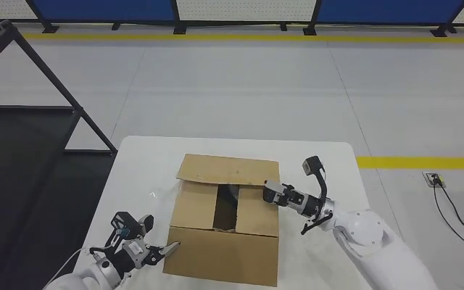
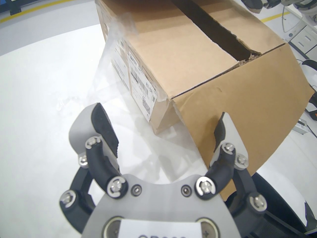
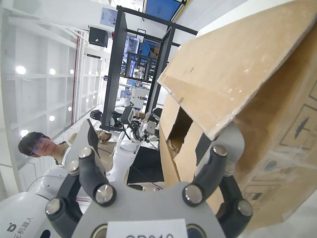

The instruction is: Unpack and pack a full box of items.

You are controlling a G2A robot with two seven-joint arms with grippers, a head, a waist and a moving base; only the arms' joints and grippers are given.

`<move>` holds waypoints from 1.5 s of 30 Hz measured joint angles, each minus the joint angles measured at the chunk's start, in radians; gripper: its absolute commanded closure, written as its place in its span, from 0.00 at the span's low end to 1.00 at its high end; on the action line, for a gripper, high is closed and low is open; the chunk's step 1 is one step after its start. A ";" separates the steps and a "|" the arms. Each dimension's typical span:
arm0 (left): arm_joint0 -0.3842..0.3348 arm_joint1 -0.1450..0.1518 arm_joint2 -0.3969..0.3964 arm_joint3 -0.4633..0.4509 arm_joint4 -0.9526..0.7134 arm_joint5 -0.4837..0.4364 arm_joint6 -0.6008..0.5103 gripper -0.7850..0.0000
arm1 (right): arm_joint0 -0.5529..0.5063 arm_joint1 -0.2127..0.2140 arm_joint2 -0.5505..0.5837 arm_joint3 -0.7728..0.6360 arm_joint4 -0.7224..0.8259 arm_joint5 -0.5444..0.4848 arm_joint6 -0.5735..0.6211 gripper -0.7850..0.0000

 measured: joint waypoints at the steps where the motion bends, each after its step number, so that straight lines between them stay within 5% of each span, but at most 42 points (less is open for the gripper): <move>1: 0.000 0.000 0.000 0.000 0.000 0.000 0.000 0.00 | 0.007 -0.004 -0.002 0.002 0.003 -0.006 -0.012 0.00; 11: 0.000 0.000 0.000 0.000 0.000 0.000 0.000 0.00 | 0.084 -0.046 -0.014 0.001 -0.113 -0.023 -0.261 0.00; 26: 0.000 0.000 0.000 0.000 0.000 0.000 0.000 0.00 | 0.079 -0.055 -0.013 -0.002 -0.124 0.013 -0.314 0.00; 32: 0.000 0.000 0.000 0.000 0.000 0.000 0.000 0.00 | 0.168 -0.096 -0.073 0.052 -0.185 0.081 -0.413 0.00; 45: 0.000 0.000 0.000 0.000 0.000 0.000 0.000 0.00 | 0.438 -0.228 -0.259 0.402 -0.195 0.193 -0.377 0.00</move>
